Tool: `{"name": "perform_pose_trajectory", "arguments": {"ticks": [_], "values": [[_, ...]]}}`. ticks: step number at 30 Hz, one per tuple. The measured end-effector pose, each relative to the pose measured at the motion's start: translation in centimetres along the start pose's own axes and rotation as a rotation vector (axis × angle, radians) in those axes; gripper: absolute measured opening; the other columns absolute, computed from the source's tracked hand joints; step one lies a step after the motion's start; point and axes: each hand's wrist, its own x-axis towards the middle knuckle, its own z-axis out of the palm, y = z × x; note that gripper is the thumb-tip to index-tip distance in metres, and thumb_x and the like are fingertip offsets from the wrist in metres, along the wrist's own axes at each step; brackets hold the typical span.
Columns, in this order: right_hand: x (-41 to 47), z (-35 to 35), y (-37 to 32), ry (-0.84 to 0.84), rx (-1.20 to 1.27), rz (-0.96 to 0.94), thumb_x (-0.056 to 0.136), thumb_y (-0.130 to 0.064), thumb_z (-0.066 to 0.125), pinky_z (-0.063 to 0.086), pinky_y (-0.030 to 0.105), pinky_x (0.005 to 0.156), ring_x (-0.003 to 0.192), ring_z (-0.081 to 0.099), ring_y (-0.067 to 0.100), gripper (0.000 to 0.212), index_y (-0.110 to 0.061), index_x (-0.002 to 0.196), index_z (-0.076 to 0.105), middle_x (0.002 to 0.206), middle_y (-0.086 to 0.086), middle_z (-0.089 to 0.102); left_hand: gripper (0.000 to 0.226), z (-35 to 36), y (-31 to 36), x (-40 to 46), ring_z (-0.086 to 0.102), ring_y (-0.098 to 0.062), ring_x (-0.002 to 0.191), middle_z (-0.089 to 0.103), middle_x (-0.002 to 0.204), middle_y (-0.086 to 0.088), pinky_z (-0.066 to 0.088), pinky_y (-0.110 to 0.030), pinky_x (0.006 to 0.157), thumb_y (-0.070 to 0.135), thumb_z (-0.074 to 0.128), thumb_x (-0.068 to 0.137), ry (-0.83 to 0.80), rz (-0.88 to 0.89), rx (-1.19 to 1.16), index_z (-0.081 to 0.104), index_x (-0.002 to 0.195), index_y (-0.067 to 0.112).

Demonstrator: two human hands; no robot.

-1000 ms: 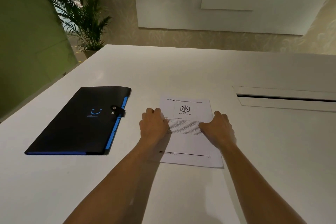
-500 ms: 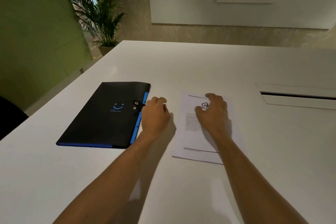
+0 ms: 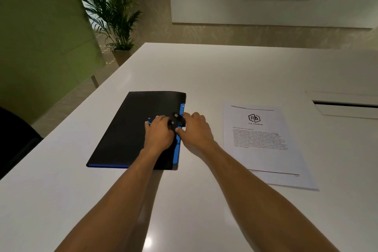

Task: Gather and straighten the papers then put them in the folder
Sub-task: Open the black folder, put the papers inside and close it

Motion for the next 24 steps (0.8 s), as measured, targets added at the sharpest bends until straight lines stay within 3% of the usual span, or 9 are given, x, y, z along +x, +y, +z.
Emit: {"name": "perform_pose_trajectory", "arguments": {"ticks": [3, 6, 14, 18, 21, 24], "values": [[0.5, 0.4, -0.6, 0.027, -0.035, 0.012, 0.096, -0.038, 0.052, 0.051, 0.038, 0.086, 0.109, 0.054, 0.025, 0.039, -0.021, 0.131, 0.052, 0.118, 0.008, 0.055, 0.035, 0.5, -0.2, -0.2, 0.03, -0.022, 0.143, 0.049, 0.142, -0.004, 0.004, -0.055, 0.118, 0.028, 0.045, 0.097, -0.002, 0.005, 0.021, 0.056, 0.128, 0.018], [0.6, 0.6, -0.9, 0.099, -0.009, 0.059, 0.098, -0.03, 0.049, 0.055, 0.038, 0.082, 0.1, 0.056, 0.023, 0.028, -0.017, 0.123, 0.056, 0.112, 0.007, 0.057, 0.044, 0.5, -0.3, -0.2, 0.022, -0.021, 0.146, 0.043, 0.149, -0.003, -0.002, -0.053, 0.118, 0.039, 0.047, 0.094, -0.042, 0.01, 0.014, 0.052, 0.133, 0.019], [0.8, -0.6, -1.0, 0.127, 0.203, 0.274, 0.102, -0.027, 0.048, 0.052, 0.03, 0.069, 0.084, 0.062, 0.019, 0.023, -0.012, 0.119, 0.05, 0.102, 0.006, 0.061, 0.047, 0.0, 0.7, 0.1, 0.036, -0.019, 0.139, 0.048, 0.143, 0.0, 0.002, -0.056, 0.119, 0.044, 0.054, 0.091, -0.096, 0.066, -0.052, 0.052, 0.132, 0.021], [1.1, -1.4, -0.3, 0.171, 0.336, 0.36, 0.104, -0.023, 0.043, 0.042, 0.027, 0.068, 0.083, 0.054, 0.015, 0.022, -0.009, 0.117, 0.053, 0.098, 0.004, 0.055, 0.038, -0.9, 2.1, 0.3, 0.049, -0.019, 0.124, 0.056, 0.13, 0.002, 0.019, -0.058, 0.115, 0.035, 0.06, 0.088, -0.118, 0.105, -0.083, 0.055, 0.123, 0.023], [1.3, -1.3, 0.3, 0.182, 0.46, 0.413, 0.102, -0.019, 0.049, 0.056, 0.031, 0.07, 0.084, 0.063, 0.02, 0.009, -0.013, 0.107, 0.053, 0.099, 0.006, 0.06, 0.027, -2.0, 4.1, 0.5, 0.059, -0.022, 0.103, 0.059, 0.118, -0.002, 0.048, -0.044, 0.094, 0.028, 0.058, 0.086, -0.129, 0.165, 0.011, 0.056, 0.112, 0.02], [1.0, -1.8, 0.7, 0.197, 0.534, 0.456, 0.101, -0.022, 0.045, 0.059, 0.04, 0.076, 0.083, 0.064, 0.021, 0.01, -0.018, 0.1, 0.054, 0.094, 0.003, 0.062, 0.02, -3.5, 6.4, 1.1, 0.059, -0.029, 0.094, 0.059, 0.111, -0.009, 0.05, -0.041, 0.079, 0.021, 0.048, 0.092, -0.163, 0.192, 0.163, 0.054, 0.111, 0.016]]}}
